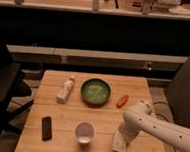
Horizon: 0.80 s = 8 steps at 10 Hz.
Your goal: Place the white sponge in the ceramic bowl
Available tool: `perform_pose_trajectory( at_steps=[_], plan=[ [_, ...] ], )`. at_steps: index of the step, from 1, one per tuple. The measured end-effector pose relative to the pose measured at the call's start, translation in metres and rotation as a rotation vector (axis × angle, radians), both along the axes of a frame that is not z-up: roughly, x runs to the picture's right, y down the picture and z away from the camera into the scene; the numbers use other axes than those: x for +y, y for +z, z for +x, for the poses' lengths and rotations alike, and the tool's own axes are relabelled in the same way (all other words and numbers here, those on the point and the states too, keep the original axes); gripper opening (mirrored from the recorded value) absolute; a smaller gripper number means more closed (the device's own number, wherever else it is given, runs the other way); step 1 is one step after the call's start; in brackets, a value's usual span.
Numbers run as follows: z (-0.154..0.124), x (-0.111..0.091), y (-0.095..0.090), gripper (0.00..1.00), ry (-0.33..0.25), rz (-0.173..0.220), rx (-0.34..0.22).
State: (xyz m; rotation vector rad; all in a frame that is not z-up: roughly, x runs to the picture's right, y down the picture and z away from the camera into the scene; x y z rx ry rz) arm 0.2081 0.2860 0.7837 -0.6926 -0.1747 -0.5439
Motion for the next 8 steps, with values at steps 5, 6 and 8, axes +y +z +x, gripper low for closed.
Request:
perform_pose_trajectory(
  at_steps=[5, 6, 8],
  plan=[
    [0.006, -0.023, -0.001, 0.04, 0.003, 0.032, 0.014],
    [0.008, -0.035, -0.003, 0.04, 0.001, 0.036, 0.017],
    [0.013, -0.051, -0.006, 0.04, 0.001, 0.044, 0.022]
  ],
)
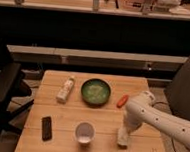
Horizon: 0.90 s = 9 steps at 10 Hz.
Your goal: Place the white sponge in the ceramic bowl
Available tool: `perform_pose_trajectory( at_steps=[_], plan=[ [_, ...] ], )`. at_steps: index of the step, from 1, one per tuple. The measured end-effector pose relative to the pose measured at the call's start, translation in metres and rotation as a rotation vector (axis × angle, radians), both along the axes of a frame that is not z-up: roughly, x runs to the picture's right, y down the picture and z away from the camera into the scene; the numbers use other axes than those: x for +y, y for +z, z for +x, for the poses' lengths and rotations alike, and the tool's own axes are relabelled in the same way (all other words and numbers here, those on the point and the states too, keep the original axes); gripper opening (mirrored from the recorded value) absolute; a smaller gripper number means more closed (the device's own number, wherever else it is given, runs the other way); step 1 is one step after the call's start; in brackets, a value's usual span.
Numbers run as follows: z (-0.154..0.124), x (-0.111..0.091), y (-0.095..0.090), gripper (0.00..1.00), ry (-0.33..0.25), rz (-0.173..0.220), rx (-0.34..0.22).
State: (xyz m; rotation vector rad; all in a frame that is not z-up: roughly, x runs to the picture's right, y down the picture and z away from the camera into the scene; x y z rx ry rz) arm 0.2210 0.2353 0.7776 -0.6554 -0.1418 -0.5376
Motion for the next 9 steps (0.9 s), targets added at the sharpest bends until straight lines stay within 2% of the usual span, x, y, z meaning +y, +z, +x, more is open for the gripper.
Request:
perform_pose_trajectory(
  at_steps=[3, 5, 9],
  plan=[
    [0.006, -0.015, 0.004, 0.04, 0.004, 0.016, 0.009],
    [0.003, -0.037, 0.01, 0.04, -0.006, 0.025, 0.001],
    [0.008, -0.057, 0.015, 0.04, -0.017, 0.044, 0.001]
  ],
)
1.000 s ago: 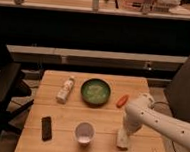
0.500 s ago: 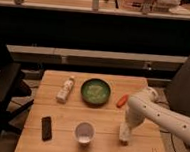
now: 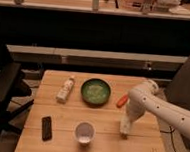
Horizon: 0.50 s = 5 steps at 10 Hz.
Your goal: Place the white sponge in the ceramic bowl
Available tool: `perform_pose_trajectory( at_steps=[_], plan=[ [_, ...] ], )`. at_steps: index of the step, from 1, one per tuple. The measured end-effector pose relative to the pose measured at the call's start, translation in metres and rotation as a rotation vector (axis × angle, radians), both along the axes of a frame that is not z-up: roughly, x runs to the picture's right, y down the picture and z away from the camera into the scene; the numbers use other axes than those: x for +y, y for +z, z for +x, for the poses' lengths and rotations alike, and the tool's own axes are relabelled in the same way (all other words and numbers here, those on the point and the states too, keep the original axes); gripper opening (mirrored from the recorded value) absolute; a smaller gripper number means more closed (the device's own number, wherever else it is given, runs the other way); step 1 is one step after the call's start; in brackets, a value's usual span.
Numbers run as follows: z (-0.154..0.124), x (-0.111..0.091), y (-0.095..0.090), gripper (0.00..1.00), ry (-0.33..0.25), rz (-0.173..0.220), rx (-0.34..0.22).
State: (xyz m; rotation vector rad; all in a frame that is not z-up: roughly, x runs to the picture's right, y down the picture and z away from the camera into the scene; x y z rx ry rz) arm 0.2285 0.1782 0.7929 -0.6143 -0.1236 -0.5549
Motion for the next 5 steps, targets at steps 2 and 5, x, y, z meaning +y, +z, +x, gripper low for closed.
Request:
perform_pose_trajectory(
  at_steps=[2, 5],
  plan=[
    [-0.002, -0.014, 0.006, 0.04, -0.011, 0.004, -0.002],
    [-0.004, -0.033, 0.013, 0.04, -0.033, 0.021, -0.006]
  ],
)
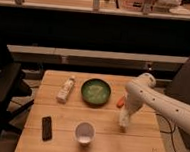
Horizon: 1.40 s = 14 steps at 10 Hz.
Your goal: Place the white sponge in the ceramic bowl
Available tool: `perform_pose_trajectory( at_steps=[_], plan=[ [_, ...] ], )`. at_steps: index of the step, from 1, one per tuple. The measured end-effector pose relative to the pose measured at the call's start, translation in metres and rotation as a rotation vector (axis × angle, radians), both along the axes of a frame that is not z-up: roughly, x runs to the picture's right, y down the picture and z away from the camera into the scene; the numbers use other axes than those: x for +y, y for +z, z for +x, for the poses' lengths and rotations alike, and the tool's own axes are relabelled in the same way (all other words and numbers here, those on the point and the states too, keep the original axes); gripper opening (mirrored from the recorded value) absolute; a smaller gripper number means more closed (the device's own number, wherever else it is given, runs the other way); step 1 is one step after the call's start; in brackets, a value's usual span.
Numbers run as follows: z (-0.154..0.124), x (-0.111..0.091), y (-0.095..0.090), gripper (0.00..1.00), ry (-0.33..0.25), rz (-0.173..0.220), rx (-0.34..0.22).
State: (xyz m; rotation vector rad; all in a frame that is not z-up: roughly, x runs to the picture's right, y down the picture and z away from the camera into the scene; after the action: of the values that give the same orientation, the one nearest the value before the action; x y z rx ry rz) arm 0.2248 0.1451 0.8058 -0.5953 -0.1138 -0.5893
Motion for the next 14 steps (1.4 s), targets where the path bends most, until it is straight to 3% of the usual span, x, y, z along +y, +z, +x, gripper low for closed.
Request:
perform_pose_trajectory(
  at_steps=[5, 8, 11, 14],
  plan=[
    [-0.017, -0.033, 0.02, 0.04, -0.052, 0.024, -0.013],
    [-0.018, -0.038, 0.025, 0.04, -0.08, 0.032, -0.013],
    [-0.045, -0.06, 0.04, 0.04, -0.123, 0.056, -0.04],
    [-0.058, -0.069, 0.045, 0.04, -0.157, 0.058, -0.049]
  ],
)
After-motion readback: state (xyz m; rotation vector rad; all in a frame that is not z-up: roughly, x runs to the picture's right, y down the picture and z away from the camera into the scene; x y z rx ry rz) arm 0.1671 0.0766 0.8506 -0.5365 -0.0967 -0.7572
